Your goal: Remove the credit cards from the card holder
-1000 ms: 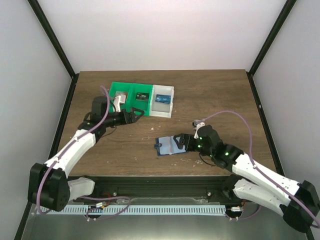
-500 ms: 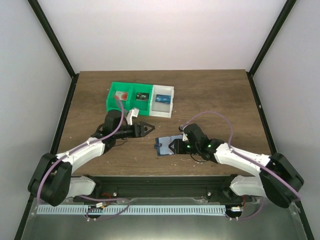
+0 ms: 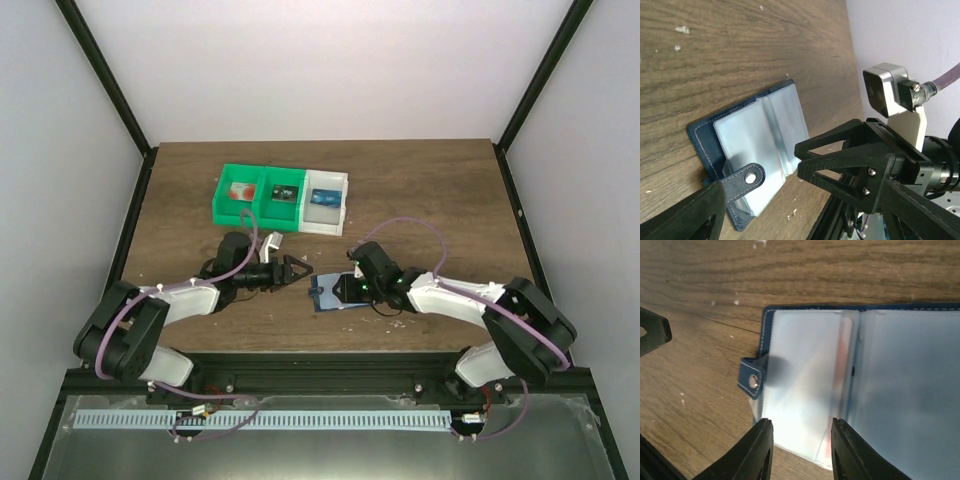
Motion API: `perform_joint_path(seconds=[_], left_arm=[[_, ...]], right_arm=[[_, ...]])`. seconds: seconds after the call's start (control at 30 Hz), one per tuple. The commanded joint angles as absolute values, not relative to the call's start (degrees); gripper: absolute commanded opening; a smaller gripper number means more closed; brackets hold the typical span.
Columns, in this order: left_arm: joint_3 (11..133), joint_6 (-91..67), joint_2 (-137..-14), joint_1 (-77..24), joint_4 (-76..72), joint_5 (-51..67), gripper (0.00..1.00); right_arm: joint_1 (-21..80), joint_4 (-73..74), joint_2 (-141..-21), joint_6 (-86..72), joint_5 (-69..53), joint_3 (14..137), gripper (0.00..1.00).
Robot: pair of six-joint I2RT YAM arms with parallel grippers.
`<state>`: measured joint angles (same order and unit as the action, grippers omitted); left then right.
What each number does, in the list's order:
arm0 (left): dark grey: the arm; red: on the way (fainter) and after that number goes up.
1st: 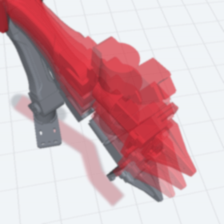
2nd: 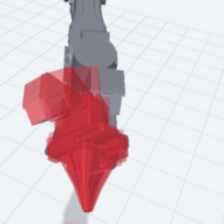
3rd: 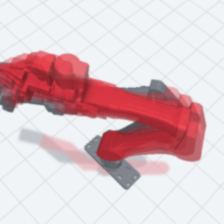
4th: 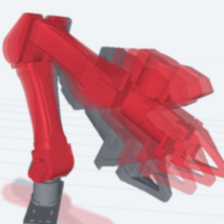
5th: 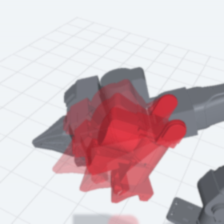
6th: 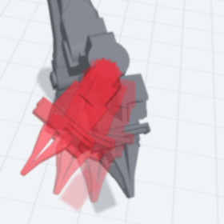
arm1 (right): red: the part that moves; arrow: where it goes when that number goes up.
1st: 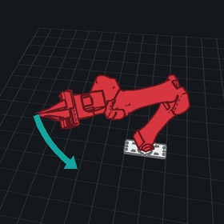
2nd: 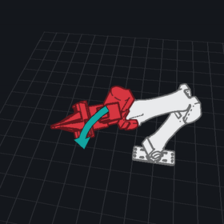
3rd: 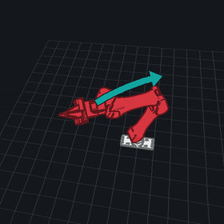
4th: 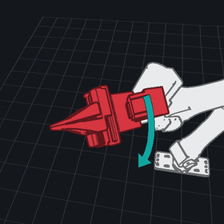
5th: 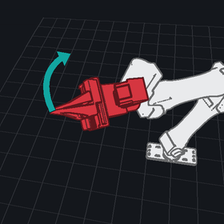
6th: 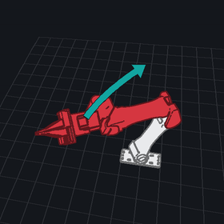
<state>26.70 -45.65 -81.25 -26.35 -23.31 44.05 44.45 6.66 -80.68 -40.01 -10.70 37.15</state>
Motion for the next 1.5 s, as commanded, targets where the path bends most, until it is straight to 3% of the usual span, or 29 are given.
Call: perform_joint_path(seconds=[0.0,0.07,0.27,0.47,0.7,1.47], left_arm=[[25.2,-48.7,-83.0,-26.7,-28.1,45.9,0.94],[25.2,-48.7,-83.0,-26.8,-27.5,45.2,1.0],[25.5,-49.0,-84.9,-27.1,-28.4,46.1,1.0],[23.4,-52.4,-85.3,-27.8,-36.7,48.0,0.81],[23.9,-54.7,-86.7,-28.7,-39.7,49.2,0.77],[30.8,-49.1,-99.1,-29.4,-36.1,46.6,0.76]], right_arm=[[44.6,5.9,-82.7,-38.6,-9.7,38.8,0.33],[44.6,5.6,-83.6,-38.3,-9.7,38.7,0.33],[44.6,5.4,-86.4,-37.2,-9.8,38.6,0.3],[44.6,5.3,-88.2,-37.1,-8.7,38.1,0.2],[44.6,0.9,-86.5,-38.4,-10.1,34.2,0.01],[44.2,-5.6,-84.2,-41.8,-14.5,30.0,0.01]])
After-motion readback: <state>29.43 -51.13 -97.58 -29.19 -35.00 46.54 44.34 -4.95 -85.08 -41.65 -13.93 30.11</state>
